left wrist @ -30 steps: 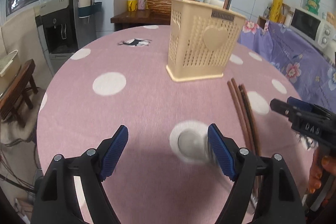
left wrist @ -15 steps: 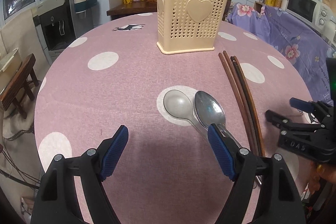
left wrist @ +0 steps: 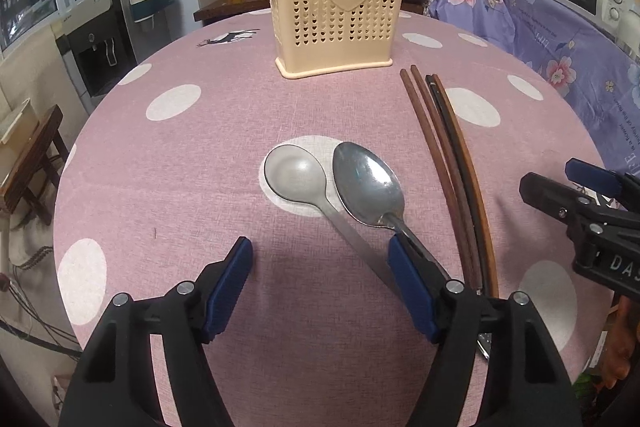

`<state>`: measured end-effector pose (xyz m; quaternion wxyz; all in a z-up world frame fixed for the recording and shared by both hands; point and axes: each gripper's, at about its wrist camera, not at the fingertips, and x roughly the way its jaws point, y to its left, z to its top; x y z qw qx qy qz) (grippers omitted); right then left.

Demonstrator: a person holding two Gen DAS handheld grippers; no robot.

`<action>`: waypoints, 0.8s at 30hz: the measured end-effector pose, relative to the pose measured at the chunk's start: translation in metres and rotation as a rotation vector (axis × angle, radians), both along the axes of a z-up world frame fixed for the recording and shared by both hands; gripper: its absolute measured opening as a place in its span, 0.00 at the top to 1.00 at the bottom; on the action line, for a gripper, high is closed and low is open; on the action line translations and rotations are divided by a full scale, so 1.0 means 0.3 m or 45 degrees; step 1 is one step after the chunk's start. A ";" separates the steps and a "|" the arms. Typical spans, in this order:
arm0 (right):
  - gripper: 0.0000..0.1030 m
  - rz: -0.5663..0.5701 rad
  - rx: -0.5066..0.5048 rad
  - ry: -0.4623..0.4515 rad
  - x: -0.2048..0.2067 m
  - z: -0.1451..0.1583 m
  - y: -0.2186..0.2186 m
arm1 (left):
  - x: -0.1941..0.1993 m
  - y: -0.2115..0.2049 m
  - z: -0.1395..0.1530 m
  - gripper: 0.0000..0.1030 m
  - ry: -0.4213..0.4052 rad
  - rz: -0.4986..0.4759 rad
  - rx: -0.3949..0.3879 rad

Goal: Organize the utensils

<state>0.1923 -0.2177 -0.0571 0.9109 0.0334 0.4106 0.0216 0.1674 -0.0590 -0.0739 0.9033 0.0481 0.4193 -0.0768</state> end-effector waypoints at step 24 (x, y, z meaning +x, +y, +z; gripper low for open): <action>0.21 0.182 -0.056 0.024 0.029 0.015 0.191 | -0.019 0.161 0.017 0.33 0.017 0.064 -0.094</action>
